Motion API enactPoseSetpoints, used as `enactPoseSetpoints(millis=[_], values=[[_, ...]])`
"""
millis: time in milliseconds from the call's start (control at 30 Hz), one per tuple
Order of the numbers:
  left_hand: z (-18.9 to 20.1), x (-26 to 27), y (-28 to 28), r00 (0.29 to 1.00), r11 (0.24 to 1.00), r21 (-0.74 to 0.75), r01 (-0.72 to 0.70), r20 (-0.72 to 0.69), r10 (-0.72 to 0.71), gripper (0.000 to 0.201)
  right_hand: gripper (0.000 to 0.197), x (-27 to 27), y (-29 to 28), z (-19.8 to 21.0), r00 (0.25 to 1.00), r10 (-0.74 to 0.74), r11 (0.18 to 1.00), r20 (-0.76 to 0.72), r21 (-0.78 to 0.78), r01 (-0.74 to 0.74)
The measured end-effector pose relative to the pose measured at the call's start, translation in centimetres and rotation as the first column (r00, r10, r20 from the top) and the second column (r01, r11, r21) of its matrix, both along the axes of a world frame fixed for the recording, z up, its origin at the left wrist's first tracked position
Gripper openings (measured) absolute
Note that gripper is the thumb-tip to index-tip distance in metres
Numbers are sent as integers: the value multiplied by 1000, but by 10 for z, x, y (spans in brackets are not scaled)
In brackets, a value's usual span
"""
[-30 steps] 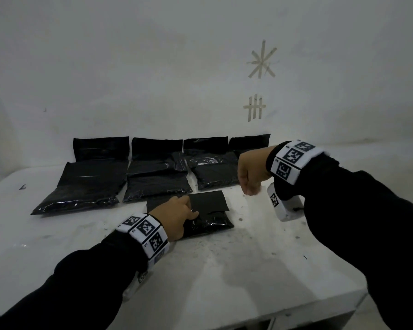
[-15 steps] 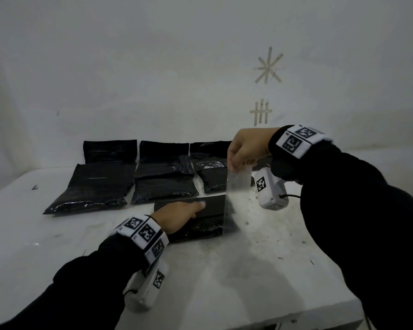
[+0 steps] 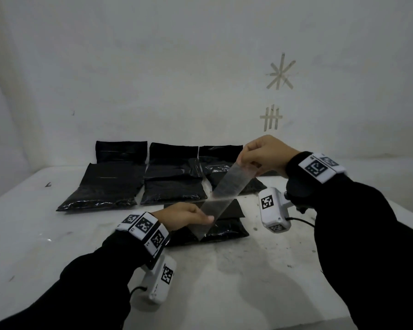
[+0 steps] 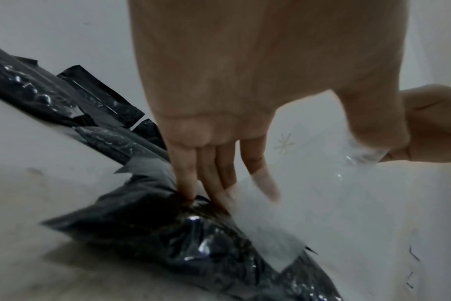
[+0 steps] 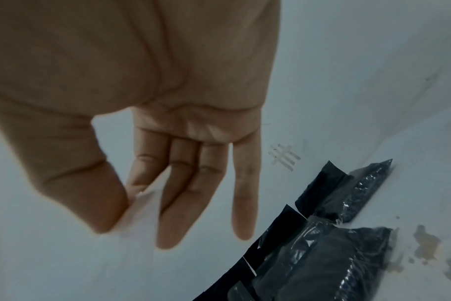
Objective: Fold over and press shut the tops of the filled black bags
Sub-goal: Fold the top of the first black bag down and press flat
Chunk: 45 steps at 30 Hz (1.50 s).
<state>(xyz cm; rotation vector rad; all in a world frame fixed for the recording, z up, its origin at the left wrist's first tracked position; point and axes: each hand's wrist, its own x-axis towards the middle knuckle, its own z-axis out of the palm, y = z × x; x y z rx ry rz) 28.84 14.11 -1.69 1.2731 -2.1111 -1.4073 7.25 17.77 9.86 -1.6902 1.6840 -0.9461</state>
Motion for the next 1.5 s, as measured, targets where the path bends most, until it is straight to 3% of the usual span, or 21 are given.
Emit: enactPoseSetpoints(millis=[100,267,433,567,700,833,967,1200,1500], values=[[-4,6,-4,1000,997,-78,-17,6,18,18,13,-5,1,-7,994,-62,998,88,-12,63],[-5,14,-6,989,991,-50,-126,-89,121,23,12,-12,5,-30,957,-194,981,213,15,196],[-5,17,-12,976,975,-53,-217,-31,215,25,19,-12,10,-65,841,-312,949,442,189,253],[-6,26,-16,963,963,-12,-268,-24,268,26,12,-7,6,-91,777,-349,931,524,287,225],[-8,33,-14,939,941,37,-337,-67,338,17,11,-2,2,-109,791,-349,926,503,314,209],[-13,35,-13,902,905,36,-424,-81,425,24,6,-2,1,-123,816,-334,930,471,303,206],[-18,34,-10,861,869,54,-492,-118,494,17,18,-5,0,-129,809,-325,938,490,273,212],[-16,35,-7,858,861,127,-492,-95,505,14,12,-6,0,-133,833,-293,949,469,250,192],[-17,37,-8,860,859,25,-511,20,510,18,17,2,-3,-138,869,-321,945,378,196,263]])
